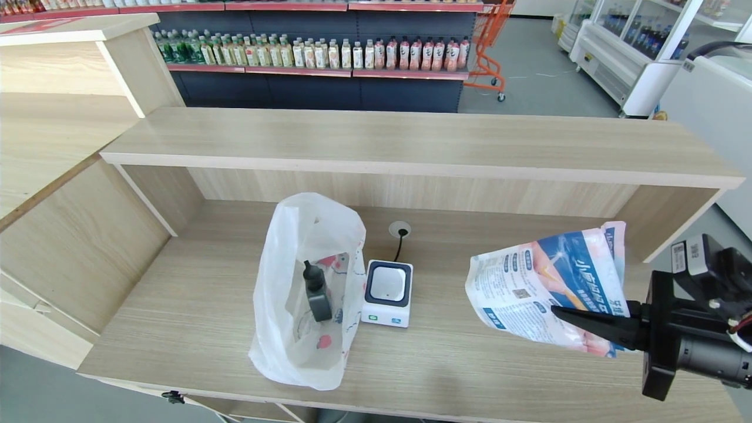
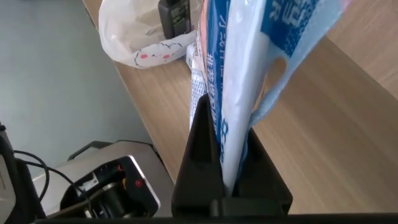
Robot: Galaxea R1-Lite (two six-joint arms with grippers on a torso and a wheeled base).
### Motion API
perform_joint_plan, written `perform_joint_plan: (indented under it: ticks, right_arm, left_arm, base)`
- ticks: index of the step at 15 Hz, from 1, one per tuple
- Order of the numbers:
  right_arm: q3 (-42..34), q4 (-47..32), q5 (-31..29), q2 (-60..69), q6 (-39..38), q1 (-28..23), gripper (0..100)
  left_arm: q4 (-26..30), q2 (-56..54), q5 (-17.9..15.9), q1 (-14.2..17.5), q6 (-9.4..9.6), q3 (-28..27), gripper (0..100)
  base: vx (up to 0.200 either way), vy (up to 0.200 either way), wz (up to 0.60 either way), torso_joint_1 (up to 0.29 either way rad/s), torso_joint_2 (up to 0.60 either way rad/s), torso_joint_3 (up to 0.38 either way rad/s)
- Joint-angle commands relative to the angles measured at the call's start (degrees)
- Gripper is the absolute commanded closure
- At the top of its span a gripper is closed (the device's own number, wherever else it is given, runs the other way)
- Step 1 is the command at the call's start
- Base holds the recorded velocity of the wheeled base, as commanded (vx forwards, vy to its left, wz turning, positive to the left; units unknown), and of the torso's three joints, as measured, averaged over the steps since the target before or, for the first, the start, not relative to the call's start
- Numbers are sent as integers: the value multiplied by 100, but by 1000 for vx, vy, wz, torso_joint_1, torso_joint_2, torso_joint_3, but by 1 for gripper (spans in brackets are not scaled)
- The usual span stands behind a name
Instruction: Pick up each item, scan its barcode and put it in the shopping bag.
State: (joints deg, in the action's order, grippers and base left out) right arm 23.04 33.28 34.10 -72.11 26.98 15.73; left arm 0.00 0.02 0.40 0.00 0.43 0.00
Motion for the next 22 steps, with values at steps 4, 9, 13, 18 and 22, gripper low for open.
perform_joint_plan:
  ticks: [4,9,13,18,22]
  right_arm:
    - [306,12,9,-453,0,-140,100]
    - [667,29,71,-1086,36,-500,100]
    - [1203,407,53,-1974,273,-711,100]
    - [1730,1005,150,-3081,915,-746,100]
    - [1827,1532,370,-3758,1125,-729,100]
  left_arm:
    - [0,6,4,0,1,0,0]
    - [0,6,4,0,1,0,0]
    - [0,-2,4,0,-8,0,0]
    - [0,-2,4,0,-8,0,0]
    - [0,6,4,0,-8,0,0]
  base:
    - [0,200,0,4,0,4]
    - [0,200,0,5,2,4]
    - [0,50,0,2,1,1]
    - [0,0,0,0,0,0]
    - [0,0,0,0,0,0]
